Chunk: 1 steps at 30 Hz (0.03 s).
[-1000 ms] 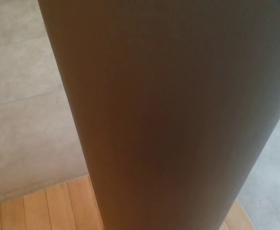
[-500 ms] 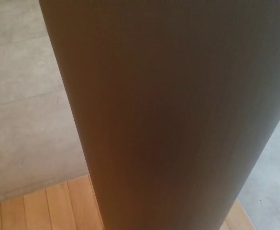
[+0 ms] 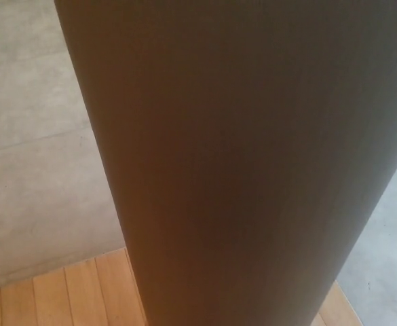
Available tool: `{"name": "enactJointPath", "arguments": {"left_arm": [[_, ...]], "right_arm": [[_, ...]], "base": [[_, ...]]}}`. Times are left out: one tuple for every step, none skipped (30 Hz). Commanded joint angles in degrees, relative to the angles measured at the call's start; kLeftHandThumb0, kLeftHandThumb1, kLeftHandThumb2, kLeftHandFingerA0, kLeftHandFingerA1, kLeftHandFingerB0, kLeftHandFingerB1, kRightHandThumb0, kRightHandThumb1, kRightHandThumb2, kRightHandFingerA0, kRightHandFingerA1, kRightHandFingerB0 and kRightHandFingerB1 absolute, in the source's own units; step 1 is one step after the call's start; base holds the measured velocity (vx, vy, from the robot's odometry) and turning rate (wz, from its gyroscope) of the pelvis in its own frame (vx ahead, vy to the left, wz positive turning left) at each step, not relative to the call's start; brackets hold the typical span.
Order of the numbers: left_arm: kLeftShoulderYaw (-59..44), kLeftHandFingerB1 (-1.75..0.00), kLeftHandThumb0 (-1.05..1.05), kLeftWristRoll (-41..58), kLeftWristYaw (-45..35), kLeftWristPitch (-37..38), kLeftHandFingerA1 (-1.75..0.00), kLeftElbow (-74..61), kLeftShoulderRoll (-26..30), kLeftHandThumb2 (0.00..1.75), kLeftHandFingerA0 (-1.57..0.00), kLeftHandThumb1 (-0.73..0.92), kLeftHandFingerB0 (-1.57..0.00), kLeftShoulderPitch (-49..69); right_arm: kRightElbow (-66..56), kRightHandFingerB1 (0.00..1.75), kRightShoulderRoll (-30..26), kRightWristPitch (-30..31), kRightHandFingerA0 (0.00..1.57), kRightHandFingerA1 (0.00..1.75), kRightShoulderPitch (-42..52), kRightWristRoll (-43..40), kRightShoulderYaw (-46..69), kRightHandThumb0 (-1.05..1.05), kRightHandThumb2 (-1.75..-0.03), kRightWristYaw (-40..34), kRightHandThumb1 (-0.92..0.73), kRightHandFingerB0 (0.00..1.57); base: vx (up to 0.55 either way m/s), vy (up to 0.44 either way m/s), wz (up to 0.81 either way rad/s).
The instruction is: The robot uses its right hand to pick up a caution sign board kept on the stair and turn around and walk towards a pillar and place the sign against it
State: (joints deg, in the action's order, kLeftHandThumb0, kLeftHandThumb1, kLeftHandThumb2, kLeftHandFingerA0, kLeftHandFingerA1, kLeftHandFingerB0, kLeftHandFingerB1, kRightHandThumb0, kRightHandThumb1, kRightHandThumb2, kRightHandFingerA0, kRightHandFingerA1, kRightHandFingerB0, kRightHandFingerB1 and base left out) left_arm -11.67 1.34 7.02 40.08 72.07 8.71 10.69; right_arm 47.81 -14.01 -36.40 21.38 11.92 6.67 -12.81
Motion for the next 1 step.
{"name": "enactJointPath", "arguments": {"left_arm": [[-0.6,-0.99,-0.01,0.26,-0.61,-0.82,-1.07,0.11,0.68,1.05,-1.4,0.45,-1.24,0.07]], "right_arm": [[0.63,0.69,-1.16,0.61,0.93,1.08,-0.13,-0.24,-0.12,0.0,-1.06,0.0,-0.53,0.79]], "base": [[0.0,0.0,0.0]]}}
